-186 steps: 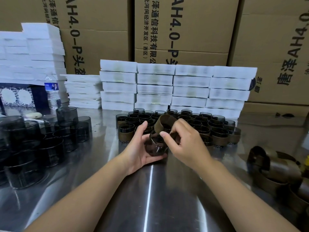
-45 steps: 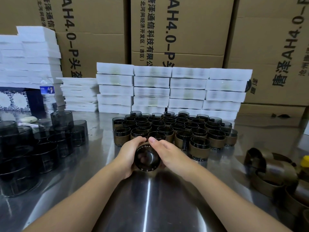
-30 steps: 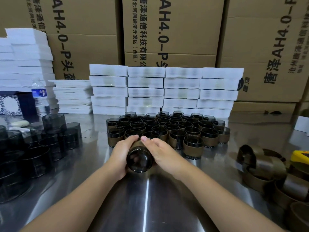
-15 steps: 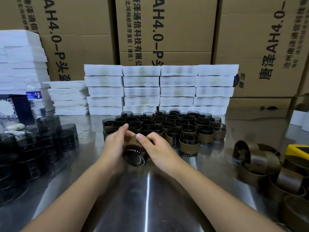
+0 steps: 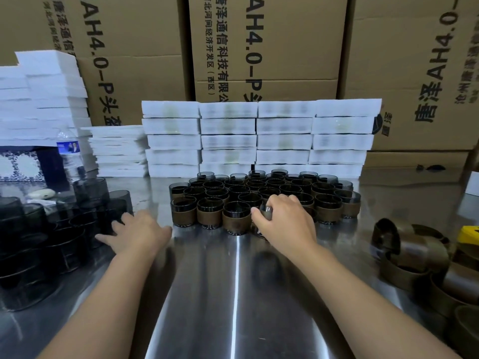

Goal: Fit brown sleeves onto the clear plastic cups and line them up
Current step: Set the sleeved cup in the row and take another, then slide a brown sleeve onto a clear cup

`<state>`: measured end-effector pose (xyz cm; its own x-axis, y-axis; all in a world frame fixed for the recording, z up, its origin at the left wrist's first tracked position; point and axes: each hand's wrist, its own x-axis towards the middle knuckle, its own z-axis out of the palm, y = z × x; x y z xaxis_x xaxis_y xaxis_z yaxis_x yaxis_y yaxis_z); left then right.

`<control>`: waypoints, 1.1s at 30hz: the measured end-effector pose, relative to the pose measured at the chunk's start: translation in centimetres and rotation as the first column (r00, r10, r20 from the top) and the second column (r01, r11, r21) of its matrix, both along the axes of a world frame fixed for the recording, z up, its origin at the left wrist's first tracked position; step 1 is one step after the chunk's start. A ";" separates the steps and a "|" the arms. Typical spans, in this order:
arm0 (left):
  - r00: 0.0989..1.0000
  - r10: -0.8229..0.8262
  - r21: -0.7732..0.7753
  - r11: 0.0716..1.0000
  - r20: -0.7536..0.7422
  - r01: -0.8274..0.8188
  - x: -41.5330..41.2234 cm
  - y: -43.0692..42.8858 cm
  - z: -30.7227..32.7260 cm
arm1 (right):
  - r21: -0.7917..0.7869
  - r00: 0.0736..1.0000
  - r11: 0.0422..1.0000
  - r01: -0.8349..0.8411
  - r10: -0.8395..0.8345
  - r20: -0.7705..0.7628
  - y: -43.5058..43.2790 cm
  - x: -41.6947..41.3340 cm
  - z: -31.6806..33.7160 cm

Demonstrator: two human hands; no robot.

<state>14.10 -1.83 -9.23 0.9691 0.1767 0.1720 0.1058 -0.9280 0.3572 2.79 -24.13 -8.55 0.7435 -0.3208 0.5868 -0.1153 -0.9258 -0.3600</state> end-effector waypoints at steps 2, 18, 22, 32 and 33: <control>0.992 -0.004 0.008 1.000 0.127 0.003 0.2 0.2 -0.1 | -0.036 0.998 0.999 0.028 -0.030 -0.047 -0.4 0.1 -0.1; 0.994 0.110 0.099 0.989 -0.011 -0.108 0.6 1.9 0.9 | -0.065 0.995 0.997 -0.051 0.045 -0.087 -1.0 0.2 -0.5; 0.997 0.079 0.141 0.987 -0.006 -0.077 0.2 1.8 1.1 | -0.100 0.998 0.995 -0.013 0.006 -0.069 -0.8 0.2 -0.4; 0.987 -0.011 0.052 0.999 0.161 0.002 -0.9 0.8 1.2 | -0.145 0.975 0.968 0.205 -0.215 -0.058 -0.3 -0.5 1.0; 0.986 -0.034 0.041 0.999 0.163 0.028 -1.0 0.5 1.2 | -0.150 0.958 0.953 0.264 -0.277 -0.072 -0.5 -0.7 1.5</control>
